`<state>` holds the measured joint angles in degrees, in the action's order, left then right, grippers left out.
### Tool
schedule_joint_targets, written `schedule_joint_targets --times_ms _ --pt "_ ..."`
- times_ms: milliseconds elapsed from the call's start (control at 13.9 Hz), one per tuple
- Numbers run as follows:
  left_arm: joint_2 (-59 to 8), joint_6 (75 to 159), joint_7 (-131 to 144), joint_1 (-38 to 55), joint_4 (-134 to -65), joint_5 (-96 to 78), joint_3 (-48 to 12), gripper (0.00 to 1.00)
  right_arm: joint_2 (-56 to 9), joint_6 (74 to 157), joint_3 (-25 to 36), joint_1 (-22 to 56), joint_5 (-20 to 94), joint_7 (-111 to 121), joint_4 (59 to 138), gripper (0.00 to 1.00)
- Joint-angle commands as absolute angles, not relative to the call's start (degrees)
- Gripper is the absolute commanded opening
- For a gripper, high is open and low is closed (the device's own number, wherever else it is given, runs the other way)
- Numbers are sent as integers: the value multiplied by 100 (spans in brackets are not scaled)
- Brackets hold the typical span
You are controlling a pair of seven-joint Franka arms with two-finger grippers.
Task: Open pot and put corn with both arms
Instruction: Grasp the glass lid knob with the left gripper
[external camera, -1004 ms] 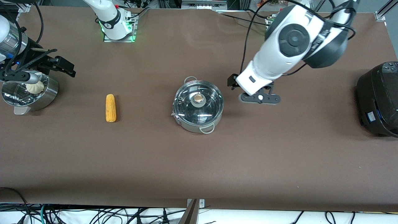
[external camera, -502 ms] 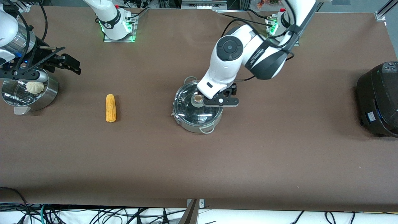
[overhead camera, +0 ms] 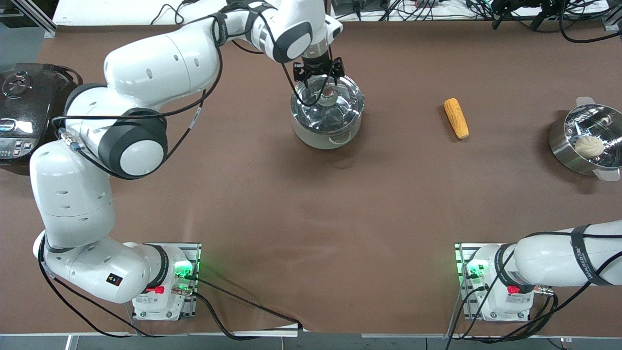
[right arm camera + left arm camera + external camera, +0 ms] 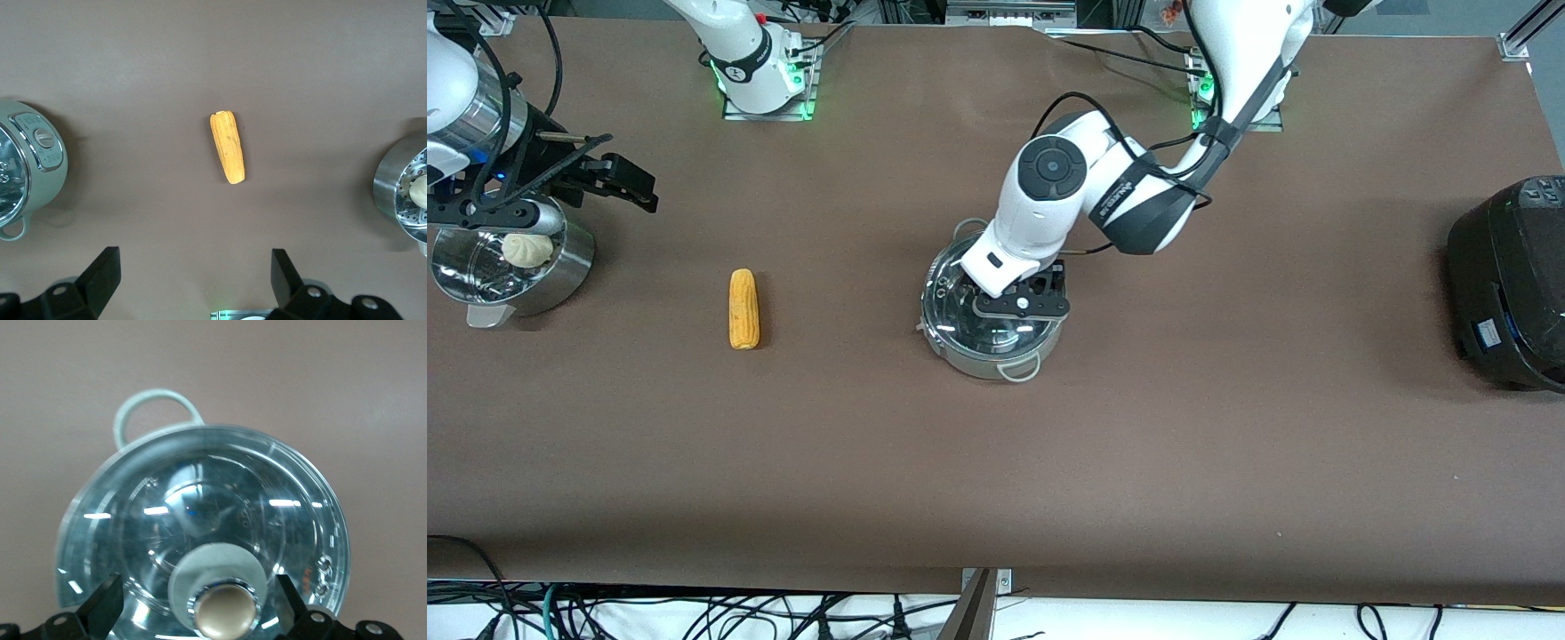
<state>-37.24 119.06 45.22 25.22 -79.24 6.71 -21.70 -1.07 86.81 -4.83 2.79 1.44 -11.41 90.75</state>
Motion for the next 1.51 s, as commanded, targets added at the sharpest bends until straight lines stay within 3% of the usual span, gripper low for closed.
schedule_joint_targets --times_ms 0,574,932,1076,1363,1435 --pt "-3832 11883 4641 2716 -7699 870 -2101 100 -35 8596 -492 272 237 -1195 9088 100" --pt "-3929 11883 4632 2777 -7770 1213 -2092 99 -35 8446 -501 299 264 -1213 9088 100" --pt "-3938 11865 4614 2909 -7770 1336 -2101 86 -44 8481 -492 299 378 -1222 9079 100" --pt "-3911 11813 4623 2909 -7770 1336 -2101 73 -35 8499 -483 299 369 -1213 9079 100" --pt "-3911 11707 4632 2944 -7778 1327 -2092 37 -61 8936 -448 246 255 -1195 9070 100" --pt "-3902 11707 4641 2936 -7770 1327 -2092 35 -88 9095 -448 237 159 -1169 9079 100"
